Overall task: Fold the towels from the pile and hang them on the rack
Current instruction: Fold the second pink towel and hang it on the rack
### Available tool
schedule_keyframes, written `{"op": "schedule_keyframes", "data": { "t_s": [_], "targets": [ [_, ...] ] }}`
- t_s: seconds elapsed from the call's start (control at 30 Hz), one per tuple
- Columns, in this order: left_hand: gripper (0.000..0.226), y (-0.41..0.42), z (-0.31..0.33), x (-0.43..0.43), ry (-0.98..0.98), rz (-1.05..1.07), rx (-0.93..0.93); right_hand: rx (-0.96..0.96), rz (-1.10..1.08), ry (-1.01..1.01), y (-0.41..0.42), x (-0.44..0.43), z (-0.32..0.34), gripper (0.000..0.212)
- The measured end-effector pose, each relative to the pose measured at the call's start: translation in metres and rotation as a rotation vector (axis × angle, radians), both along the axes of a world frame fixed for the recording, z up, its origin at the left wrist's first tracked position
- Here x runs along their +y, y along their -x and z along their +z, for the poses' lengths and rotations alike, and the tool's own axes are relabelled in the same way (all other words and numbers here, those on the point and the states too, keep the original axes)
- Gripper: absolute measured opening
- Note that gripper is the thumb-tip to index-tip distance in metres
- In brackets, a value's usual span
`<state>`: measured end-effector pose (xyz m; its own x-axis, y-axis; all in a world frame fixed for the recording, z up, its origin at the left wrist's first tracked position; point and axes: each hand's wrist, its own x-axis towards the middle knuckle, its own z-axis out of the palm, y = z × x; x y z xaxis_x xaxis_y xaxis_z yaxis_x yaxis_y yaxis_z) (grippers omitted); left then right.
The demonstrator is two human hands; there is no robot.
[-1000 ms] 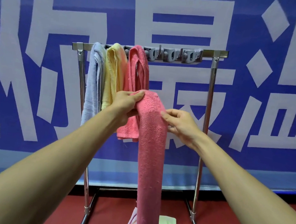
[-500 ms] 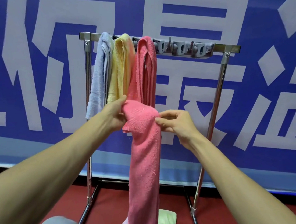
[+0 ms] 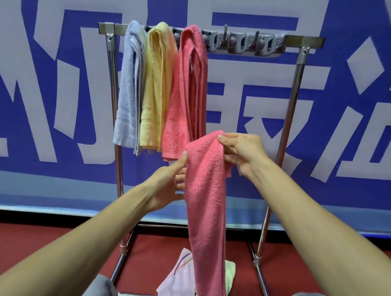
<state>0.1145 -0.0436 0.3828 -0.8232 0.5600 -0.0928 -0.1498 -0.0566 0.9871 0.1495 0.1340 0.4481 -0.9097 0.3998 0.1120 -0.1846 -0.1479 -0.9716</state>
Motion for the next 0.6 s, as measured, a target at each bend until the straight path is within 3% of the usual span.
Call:
{"op": "schedule_keyframes", "data": {
  "t_s": [0.1,0.27,0.43,0.6],
  "targets": [
    [0.028,-0.006,-0.006,0.008,0.069,0.007,0.083,-0.03,-0.029,0.034,0.001,0.011,-0.008,0.012],
    [0.007,-0.012,-0.004,0.023,0.054,0.137,0.221,-0.062,-0.038,0.127,0.002,0.03,-0.025,0.007],
    [0.015,-0.012,0.004,0.032,0.006,0.167,0.287,-0.089,0.063,0.164,0.0,0.04,-0.043,0.013],
    [0.016,-0.007,0.015,0.032,-0.077,0.156,0.188,-0.232,0.268,0.036,-0.002,0.034,-0.079,0.045]
  ]
}}
